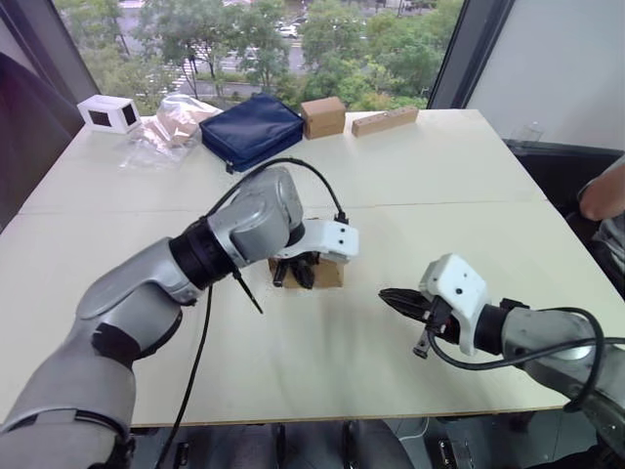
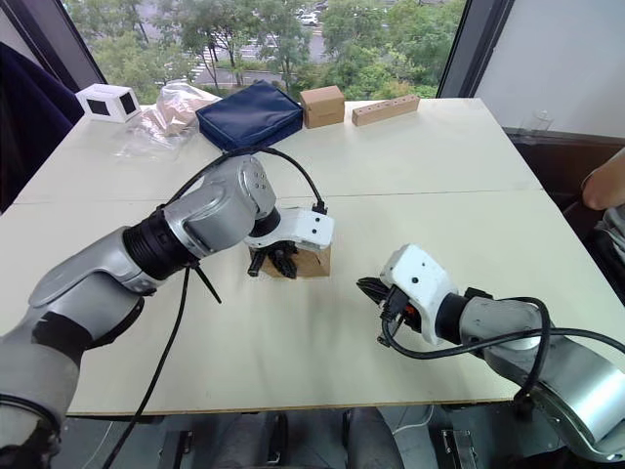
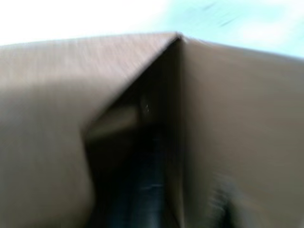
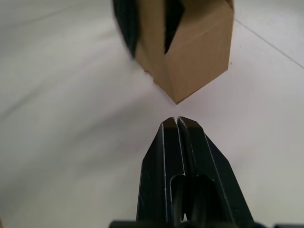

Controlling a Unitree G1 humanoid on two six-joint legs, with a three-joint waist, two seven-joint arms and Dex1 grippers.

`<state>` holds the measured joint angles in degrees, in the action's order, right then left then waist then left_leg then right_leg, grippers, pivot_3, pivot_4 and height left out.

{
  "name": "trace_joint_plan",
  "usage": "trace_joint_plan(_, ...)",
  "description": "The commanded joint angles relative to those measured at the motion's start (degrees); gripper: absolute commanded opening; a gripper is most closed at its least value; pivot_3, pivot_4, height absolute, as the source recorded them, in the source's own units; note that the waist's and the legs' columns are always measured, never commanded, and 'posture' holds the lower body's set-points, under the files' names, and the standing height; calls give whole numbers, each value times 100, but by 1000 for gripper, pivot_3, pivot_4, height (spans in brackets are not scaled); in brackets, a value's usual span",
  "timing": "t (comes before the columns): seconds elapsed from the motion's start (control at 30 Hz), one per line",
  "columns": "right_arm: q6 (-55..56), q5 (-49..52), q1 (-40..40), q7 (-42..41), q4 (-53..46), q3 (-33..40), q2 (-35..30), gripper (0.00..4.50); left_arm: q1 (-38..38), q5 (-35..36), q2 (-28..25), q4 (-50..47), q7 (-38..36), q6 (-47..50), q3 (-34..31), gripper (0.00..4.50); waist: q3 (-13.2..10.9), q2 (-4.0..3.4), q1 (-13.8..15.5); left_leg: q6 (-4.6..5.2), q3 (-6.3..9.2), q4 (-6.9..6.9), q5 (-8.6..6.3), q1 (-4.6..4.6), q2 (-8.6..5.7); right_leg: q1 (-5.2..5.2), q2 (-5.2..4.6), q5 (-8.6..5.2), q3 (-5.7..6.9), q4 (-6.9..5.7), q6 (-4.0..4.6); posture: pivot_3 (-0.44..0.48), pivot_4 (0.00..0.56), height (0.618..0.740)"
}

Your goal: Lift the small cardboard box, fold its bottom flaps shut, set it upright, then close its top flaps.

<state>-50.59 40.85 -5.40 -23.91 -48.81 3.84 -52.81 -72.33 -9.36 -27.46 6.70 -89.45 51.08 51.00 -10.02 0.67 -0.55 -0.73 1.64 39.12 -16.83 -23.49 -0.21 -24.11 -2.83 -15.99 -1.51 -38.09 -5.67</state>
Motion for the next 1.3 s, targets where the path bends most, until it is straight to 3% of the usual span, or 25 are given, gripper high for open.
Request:
trace_joint_plan(0.03,-56,-12,-164,-46,9,66,63,0,-315,75,153,304,33,83,-235,2447,0,0,1,0,-1,1,0,0,0,0,0,0,0,0,0,0,150,740)
trace_joint_plan(0.23,-45,-58,-277,-172,161,27,118,0,-822,244,214,1026,-86,-280,-594,2447,0,0,-4,2,-1,0,-1,0,-4,0,3,0,1,1,0,0,150,740)
trace_joint_plan(0.37,33,-159,-385,-282,329,-75,165,0,-989,342,-42,1280,-289,-687,-705,2447,0,-1,-17,4,-1,0,-2,0,-3,-1,3,0,0,1,0,0,150,740)
trace_joint_plan(0.53,141,-226,-396,-423,466,-70,325,0,-1425,1632,-405,1171,-305,-177,-940,2447,-1,0,-8,3,0,0,-2,-2,4,-5,4,0,0,-1,0,0,150,740)
trace_joint_plan(0.63,292,-162,-365,-399,618,138,617,0,-1799,2324,-303,1994,-216,515,-2099,2447,-2,2,7,3,1,1,-2,-4,3,-4,-1,0,2,-1,0,0,150,740)
trace_joint_plan(0.73,416,-60,-317,-310,781,334,1020,0,-1717,2548,-309,2563,550,493,-3197,2447,0,-2,-22,5,-2,5,-3,-2,-1,-3,0,-1,2,-1,-2,0,150,740)
trace_joint_plan(0.87,547,-178,-220,-255,1016,352,1314,0,-636,2700,-501,2236,2077,-393,-4809,2447,9,-17,-56,13,-1,1,-8,7,5,-4,7,-1,-1,-7,-2,0,150,740)
trace_joint_plan(1.03,751,-610,-166,-239,1453,176,1400,0,917,3024,-591,953,2771,-589,-5684,2447,6,-11,-14,0,-7,1,0,4,11,-18,1,-1,-13,-21,0,0,150,740)
trace_joint_plan(1.13,937,-847,-131,-249,1775,9,1573,0,2127,2992,-543,502,3321,-693,-5934,1694,12,-10,22,-15,-6,3,6,-2,-4,-16,-20,0,-7,-21,-1,0,150,740)
trace_joint_plan(1.27,1062,-1250,-213,-218,2108,-339,1727,0,3103,2946,-347,234,3871,-997,-6059,74,14,-6,26,-19,-10,3,9,4,-17,-9,-40,2,-3,-22,-5,0,150,740)
trace_joint_plan(1.3,1078,-1319,-254,-217,2182,-404,1770,0,3283,2891,-336,210,3893,-1157,-5972,19,14,-5,28,-20,-10,4,9,4,-19,-9,-40,2,-2,-22,-5,0,150,740)
